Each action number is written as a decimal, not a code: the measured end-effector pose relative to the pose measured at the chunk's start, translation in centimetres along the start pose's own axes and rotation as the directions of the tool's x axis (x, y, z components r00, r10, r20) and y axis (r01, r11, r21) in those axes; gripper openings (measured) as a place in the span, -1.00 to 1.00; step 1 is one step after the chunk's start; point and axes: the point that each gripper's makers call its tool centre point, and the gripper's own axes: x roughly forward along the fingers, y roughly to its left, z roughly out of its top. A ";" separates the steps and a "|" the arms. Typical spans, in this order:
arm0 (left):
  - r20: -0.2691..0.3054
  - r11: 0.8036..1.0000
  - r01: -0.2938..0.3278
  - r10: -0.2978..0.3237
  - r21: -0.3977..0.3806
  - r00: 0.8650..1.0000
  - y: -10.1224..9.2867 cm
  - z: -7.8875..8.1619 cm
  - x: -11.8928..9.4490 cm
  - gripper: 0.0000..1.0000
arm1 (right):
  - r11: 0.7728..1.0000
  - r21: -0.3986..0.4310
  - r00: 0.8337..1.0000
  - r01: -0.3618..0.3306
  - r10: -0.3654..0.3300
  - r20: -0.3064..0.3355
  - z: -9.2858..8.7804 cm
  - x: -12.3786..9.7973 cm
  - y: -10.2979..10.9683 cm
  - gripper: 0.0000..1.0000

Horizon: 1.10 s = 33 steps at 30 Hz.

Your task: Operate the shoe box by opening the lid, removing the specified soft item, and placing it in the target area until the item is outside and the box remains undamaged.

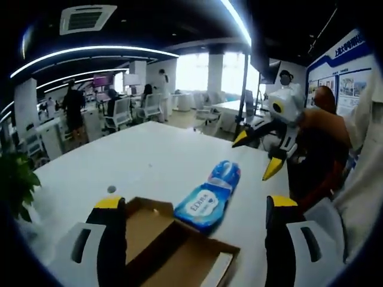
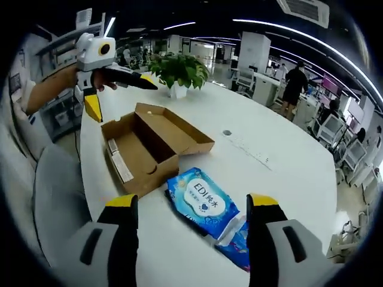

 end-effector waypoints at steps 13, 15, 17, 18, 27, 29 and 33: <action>-0.012 0.999 -0.041 0.041 -0.027 0.999 0.4 -3.7 -4.1 1.00 | 0.984 -0.085 0.987 -0.158 0.155 -0.043 1.4 2.5 3.6 0.37; -0.010 0.998 -0.049 0.049 -0.028 0.999 0.4 -4.2 -4.6 1.00 | 0.979 -0.103 0.984 -0.174 0.170 -0.055 1.4 3.0 4.0 0.35; 0.006 0.998 -0.058 0.058 -0.028 0.998 0.5 -4.6 -5.3 1.00 | 0.975 -0.115 0.981 -0.192 0.185 -0.062 1.5 3.4 4.4 0.35; 0.008 0.998 -0.062 0.062 -0.031 0.998 0.6 -4.8 -5.6 1.00 | 0.973 -0.115 0.979 -0.198 0.192 -0.063 1.6 3.6 4.5 0.36; 0.034 0.992 -0.124 0.124 -0.005 0.992 1.5 -6.0 -8.6 1.00 | 0.950 -0.158 0.962 -0.270 0.260 -0.084 2.0 5.7 6.2 0.33; 0.030 0.991 -0.136 0.136 -0.005 0.990 1.6 -6.4 -9.2 1.00 | 0.941 -0.170 0.956 -0.291 0.279 -0.095 1.9 6.2 6.6 0.33; 0.009 0.987 -0.158 0.158 -0.018 0.987 1.9 -7.6 -10.1 1.00 | 0.930 -0.187 0.947 -0.317 0.302 -0.106 2.0 7.4 7.1 0.32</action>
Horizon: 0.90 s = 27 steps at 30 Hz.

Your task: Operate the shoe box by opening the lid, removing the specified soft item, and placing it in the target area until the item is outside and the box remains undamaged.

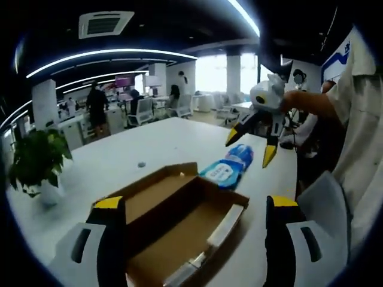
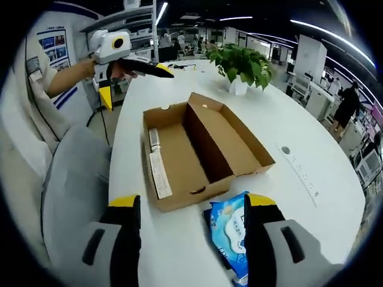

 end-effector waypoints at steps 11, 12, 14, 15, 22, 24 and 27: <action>-0.025 0.998 -0.051 0.050 -0.041 0.998 0.6 -2.4 -2.5 1.00 | 0.998 -0.041 0.998 -0.057 0.056 -0.031 0.2 2.8 0.0 0.28; -0.031 0.998 -0.056 0.055 -0.042 0.998 0.7 -2.6 -2.7 1.00 | 0.997 -0.043 0.998 -0.062 0.060 -0.032 0.3 3.0 0.0 0.28; -0.039 0.997 -0.065 0.064 -0.040 0.997 0.8 -3.0 -3.1 1.00 | 0.996 -0.046 0.996 -0.081 0.079 -0.041 0.3 3.5 0.2 0.28; -0.044 0.997 -0.069 0.067 -0.037 0.997 0.8 -3.1 -3.3 1.00 | 0.995 -0.049 0.995 -0.088 0.085 -0.046 0.3 3.7 0.3 0.27; -0.062 0.995 -0.087 0.084 -0.045 0.995 0.6 -4.4 -4.7 0.97 | 0.990 -0.078 0.990 -0.120 0.113 -0.084 -0.2 5.6 0.6 0.25; -0.068 0.995 -0.090 0.087 -0.046 0.994 0.3 -4.8 -4.9 0.98 | 0.989 -0.085 0.988 -0.123 0.114 -0.099 -0.5 6.1 0.5 0.24; -0.070 0.994 -0.093 0.089 -0.053 0.994 0.1 -5.2 -5.2 0.98 | 0.987 -0.092 0.986 -0.130 0.119 -0.114 -0.6 6.8 0.5 0.21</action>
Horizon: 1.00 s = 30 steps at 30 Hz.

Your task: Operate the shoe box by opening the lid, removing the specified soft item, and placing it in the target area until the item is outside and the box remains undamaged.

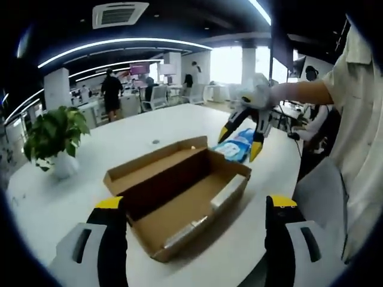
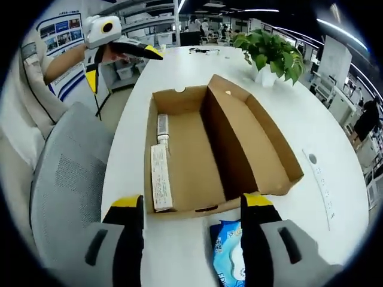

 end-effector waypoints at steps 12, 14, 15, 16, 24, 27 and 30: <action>0.009 0.997 -0.060 0.061 -0.048 0.998 1.1 -0.8 -1.5 0.98 | 0.997 -0.066 0.998 -0.042 0.039 -0.055 -0.3 2.8 0.4 0.23; 0.009 0.996 -0.075 0.075 -0.050 0.997 1.4 -0.9 -1.9 0.97 | 0.996 -0.074 0.996 -0.054 0.049 -0.071 -0.6 3.2 0.5 0.22; 0.009 0.996 -0.078 0.079 -0.052 0.997 1.5 -0.9 -2.0 0.97 | 0.995 -0.076 0.995 -0.060 0.054 -0.079 -0.8 3.5 0.5 0.22; 0.010 0.995 -0.082 0.083 -0.055 0.997 1.6 -0.9 -2.1 0.97 | 0.995 -0.076 0.995 -0.061 0.055 -0.083 -0.9 3.6 0.5 0.22; 0.000 0.992 -0.106 0.106 -0.072 0.994 1.8 -1.6 -2.9 0.95 | 0.994 -0.078 0.992 -0.076 0.067 -0.110 -1.3 5.3 0.7 0.17; -0.005 0.991 -0.109 0.109 -0.076 0.994 1.7 -1.9 -3.1 0.95 | 0.993 -0.088 0.990 -0.083 0.072 -0.118 -1.4 5.5 0.7 0.18; -0.009 0.990 -0.117 0.116 -0.083 0.993 1.8 -2.3 -3.3 0.94 | 0.994 -0.086 0.991 -0.072 0.062 -0.117 -1.4 5.3 0.3 0.21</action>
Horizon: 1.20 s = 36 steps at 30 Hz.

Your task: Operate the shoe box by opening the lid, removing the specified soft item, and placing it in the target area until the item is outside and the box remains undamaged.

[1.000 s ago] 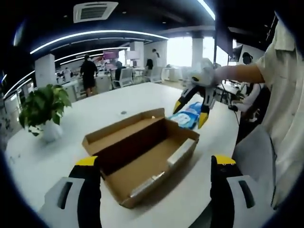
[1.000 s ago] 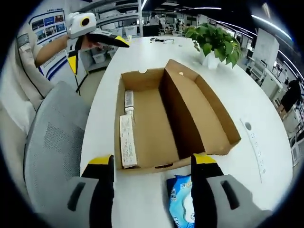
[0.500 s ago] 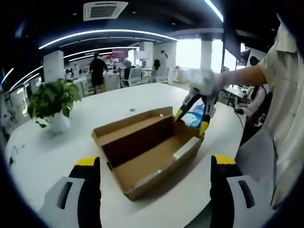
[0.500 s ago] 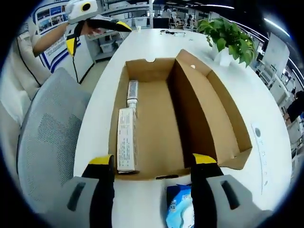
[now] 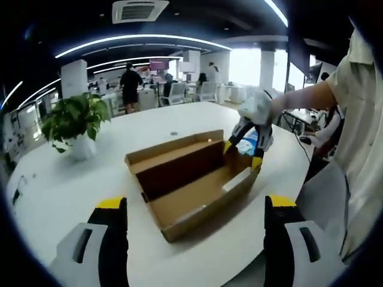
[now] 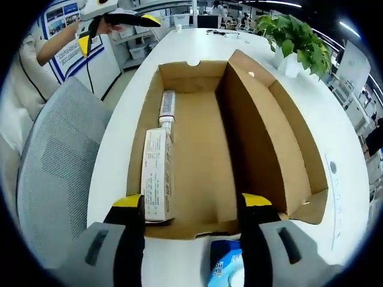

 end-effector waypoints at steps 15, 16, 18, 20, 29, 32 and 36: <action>-0.005 1.000 -0.009 0.009 -0.009 1.000 0.1 -0.5 -0.2 0.94 | 1.000 0.013 1.000 0.002 -0.002 0.017 0.1 -0.5 -0.1 0.13; -0.006 1.000 -0.010 0.010 -0.009 1.000 0.1 -0.5 -0.2 0.93 | 1.000 0.010 1.000 -0.007 0.007 0.017 0.1 -0.4 0.1 0.12; -0.009 1.000 -0.011 0.011 -0.010 1.000 0.1 -0.7 -0.2 0.93 | 1.000 0.003 1.000 -0.017 0.017 0.012 0.1 -0.1 0.3 0.08; -0.008 1.000 -0.012 0.012 -0.013 1.000 0.1 -0.7 -0.3 0.93 | 1.000 0.002 1.000 -0.030 0.029 0.008 0.0 0.1 0.6 -0.02; -0.015 1.000 -0.019 0.019 -0.025 1.000 0.1 -1.4 -0.5 0.92 | 0.997 -0.005 0.996 -0.082 0.082 0.017 0.3 0.4 1.6 -0.13; -0.014 0.999 -0.022 0.022 -0.028 1.000 0.2 -1.4 -0.5 0.92 | 0.996 -0.009 0.996 -0.091 0.091 0.009 0.2 0.7 1.8 -0.18; -0.016 0.999 -0.022 0.022 -0.029 1.000 0.2 -1.4 -0.4 0.92 | 0.996 -0.017 0.996 -0.088 0.088 0.008 0.2 1.1 1.9 -0.25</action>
